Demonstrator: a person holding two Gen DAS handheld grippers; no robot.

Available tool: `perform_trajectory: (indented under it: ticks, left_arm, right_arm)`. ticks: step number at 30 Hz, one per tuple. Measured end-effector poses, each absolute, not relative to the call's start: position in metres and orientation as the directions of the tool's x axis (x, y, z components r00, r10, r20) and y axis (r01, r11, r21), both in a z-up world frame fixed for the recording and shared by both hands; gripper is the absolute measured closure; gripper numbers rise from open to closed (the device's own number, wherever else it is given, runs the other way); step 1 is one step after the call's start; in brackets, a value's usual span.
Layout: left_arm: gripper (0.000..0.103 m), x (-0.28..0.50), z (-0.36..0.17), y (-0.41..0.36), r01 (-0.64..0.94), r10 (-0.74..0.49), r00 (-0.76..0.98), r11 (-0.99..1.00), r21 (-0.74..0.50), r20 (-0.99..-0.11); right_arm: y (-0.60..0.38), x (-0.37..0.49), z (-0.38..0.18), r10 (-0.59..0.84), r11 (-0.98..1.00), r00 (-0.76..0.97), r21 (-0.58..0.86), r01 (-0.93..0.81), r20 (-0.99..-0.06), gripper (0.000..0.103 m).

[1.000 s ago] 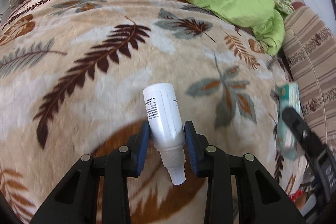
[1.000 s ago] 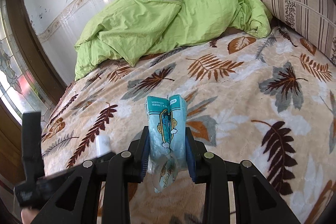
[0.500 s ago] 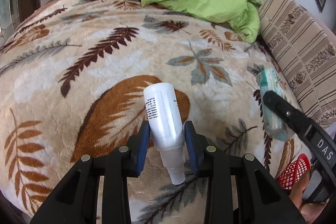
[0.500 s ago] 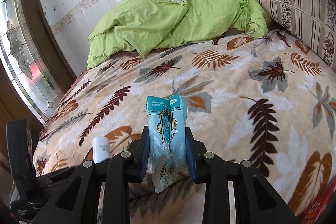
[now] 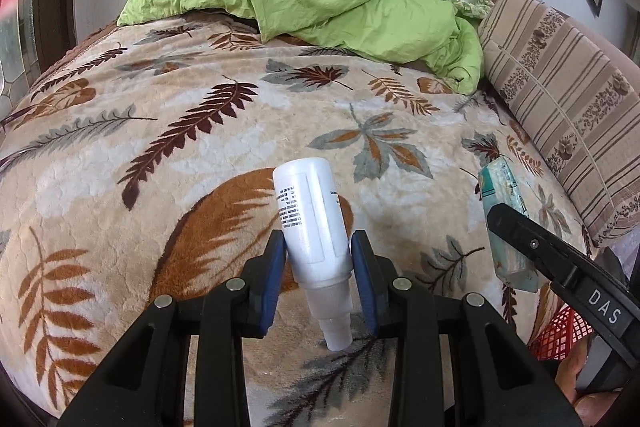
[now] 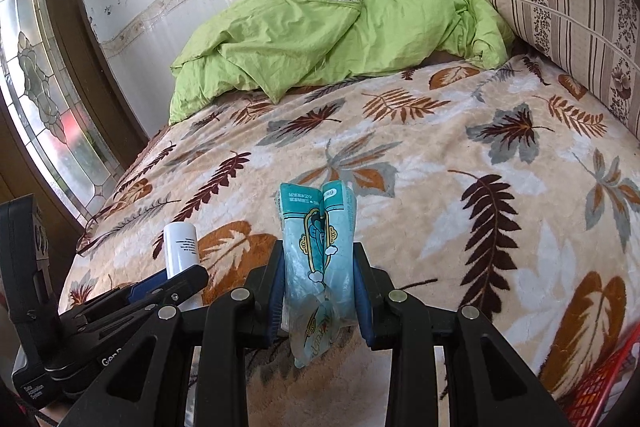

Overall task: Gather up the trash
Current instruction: 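Lift the white tube and teal packet and carry them toward the red basket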

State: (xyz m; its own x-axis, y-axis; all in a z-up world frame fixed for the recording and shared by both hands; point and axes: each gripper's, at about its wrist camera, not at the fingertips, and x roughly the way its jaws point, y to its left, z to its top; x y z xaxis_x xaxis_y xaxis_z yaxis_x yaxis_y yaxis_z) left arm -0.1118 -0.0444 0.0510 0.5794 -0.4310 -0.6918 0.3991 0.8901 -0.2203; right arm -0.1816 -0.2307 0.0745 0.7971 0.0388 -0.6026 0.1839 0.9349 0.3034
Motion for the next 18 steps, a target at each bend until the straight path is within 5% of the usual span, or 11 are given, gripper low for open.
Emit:
perform_trajectory:
  ticks: [18]
  left_arm:
    - [0.073,-0.099,0.042,-0.037,0.369,-0.448,0.556,0.888,-0.275,-0.700]
  right_arm:
    - [-0.226,-0.170,0.069,0.074,0.929,0.788,0.329,0.168,-0.612,0.071]
